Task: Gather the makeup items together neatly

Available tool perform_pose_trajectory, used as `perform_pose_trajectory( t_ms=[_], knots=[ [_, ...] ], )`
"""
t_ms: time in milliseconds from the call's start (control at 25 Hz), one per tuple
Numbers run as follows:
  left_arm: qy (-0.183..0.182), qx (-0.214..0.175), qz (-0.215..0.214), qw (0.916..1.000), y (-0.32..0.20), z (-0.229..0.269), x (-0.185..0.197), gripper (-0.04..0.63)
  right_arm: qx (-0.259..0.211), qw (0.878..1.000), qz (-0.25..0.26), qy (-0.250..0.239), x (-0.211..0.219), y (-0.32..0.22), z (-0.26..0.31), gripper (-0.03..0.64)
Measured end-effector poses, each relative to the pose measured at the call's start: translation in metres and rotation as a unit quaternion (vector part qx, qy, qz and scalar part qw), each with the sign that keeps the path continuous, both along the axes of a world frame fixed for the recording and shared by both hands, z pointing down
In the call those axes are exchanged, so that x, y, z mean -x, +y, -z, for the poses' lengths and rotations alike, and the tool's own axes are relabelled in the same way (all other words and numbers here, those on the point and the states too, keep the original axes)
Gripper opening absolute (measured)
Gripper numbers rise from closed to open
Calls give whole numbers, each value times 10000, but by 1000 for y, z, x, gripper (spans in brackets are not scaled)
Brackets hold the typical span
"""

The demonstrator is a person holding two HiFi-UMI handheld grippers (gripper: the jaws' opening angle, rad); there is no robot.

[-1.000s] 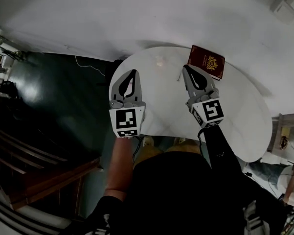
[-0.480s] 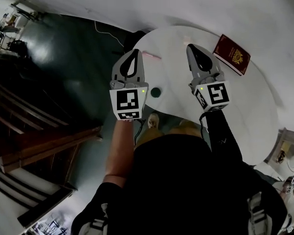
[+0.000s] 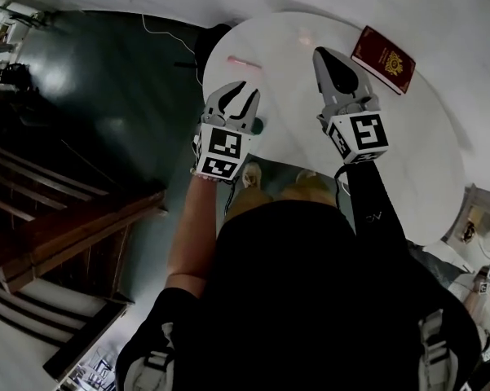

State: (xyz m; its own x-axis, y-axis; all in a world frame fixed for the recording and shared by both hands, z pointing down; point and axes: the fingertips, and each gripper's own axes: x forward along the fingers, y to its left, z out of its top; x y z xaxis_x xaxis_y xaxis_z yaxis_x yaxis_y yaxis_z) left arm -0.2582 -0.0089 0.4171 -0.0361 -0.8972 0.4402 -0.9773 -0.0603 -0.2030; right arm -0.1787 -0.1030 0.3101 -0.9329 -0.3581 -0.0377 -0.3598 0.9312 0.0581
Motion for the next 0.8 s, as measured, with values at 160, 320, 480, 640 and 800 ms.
perform_pose_trajectory(
  t_ms=[160, 320, 480, 640, 800],
  knots=[
    [54, 1141, -495, 9922, 19, -88, -18, 126, 26, 9997, -249, 59, -18, -6, -5, 5],
    [236, 1997, -572, 9779, 37, -158, -24, 126, 42, 9990, -426, 97, -32, -11, -10, 5],
    [295, 2524, -574, 9655, 47, -201, -27, 127, 96, 9984, -545, 132, -43, -16, -16, 5],
    [310, 2921, -587, 9541, 54, -226, -30, 141, 113, 9980, -598, 145, -48, -18, -17, 5],
    [406, 2963, -414, 9533, 53, -237, -27, 138, 119, 9979, -614, 175, -51, -20, -19, 5]
  ],
)
